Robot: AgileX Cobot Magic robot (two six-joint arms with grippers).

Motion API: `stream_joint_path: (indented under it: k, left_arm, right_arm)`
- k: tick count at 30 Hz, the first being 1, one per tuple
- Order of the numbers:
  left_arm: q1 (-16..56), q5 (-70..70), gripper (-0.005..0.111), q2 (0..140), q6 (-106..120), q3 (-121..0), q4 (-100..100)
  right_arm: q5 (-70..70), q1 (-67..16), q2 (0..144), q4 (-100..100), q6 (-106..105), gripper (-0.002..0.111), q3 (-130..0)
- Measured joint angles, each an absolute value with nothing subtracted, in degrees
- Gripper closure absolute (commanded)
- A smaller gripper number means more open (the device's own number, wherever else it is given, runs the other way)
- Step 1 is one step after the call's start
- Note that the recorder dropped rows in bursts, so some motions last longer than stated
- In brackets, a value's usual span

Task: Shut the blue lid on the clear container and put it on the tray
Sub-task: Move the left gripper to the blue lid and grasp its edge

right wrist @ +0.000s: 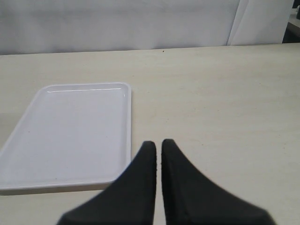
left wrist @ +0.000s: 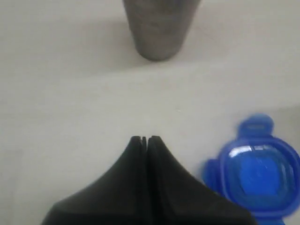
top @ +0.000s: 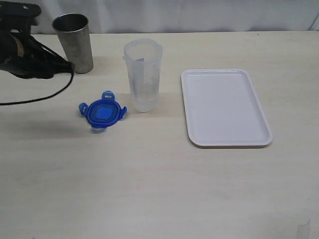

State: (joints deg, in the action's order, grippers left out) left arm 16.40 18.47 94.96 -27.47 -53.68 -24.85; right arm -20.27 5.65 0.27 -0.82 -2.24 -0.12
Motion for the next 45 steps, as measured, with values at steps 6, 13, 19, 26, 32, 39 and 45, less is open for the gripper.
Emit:
stream_joint_path:
  k: [6,13,19,26,32,39,45]
  left_arm:
    - [17.95,20.40,0.069,98.16,2.63,-53.68,5.68]
    - [17.95,20.17,0.064,102.19,7.40,-53.68,10.67]
    - [17.95,18.26,0.064,106.57,8.66,-53.68,10.80]
    - [17.95,13.35,0.064,108.30,9.01,-53.68,12.99]
    - [17.95,11.06,0.064,110.30,9.01,-53.68,13.79]
    - [17.95,8.59,0.064,111.58,9.01,-53.68,14.61]
    - [17.95,7.74,0.064,111.58,9.01,-53.68,15.29]
  right_arm:
    - [-20.27,5.65,0.27,-0.82,-2.24,0.104,-0.12]
    - [-20.27,5.65,0.27,-0.82,-2.24,0.104,-0.12]
    - [-20.27,5.65,0.27,-0.82,-2.24,0.104,-0.12]
    - [-20.27,5.65,0.27,-0.82,-2.24,0.104,-0.12]
    - [-20.27,5.65,0.27,-0.82,-2.24,0.104,-0.12]
    - [-20.27,5.65,0.27,-0.82,-2.24,0.104,-0.12]
    - [-20.27,5.65,0.27,-0.82,-2.24,0.104,-0.12]
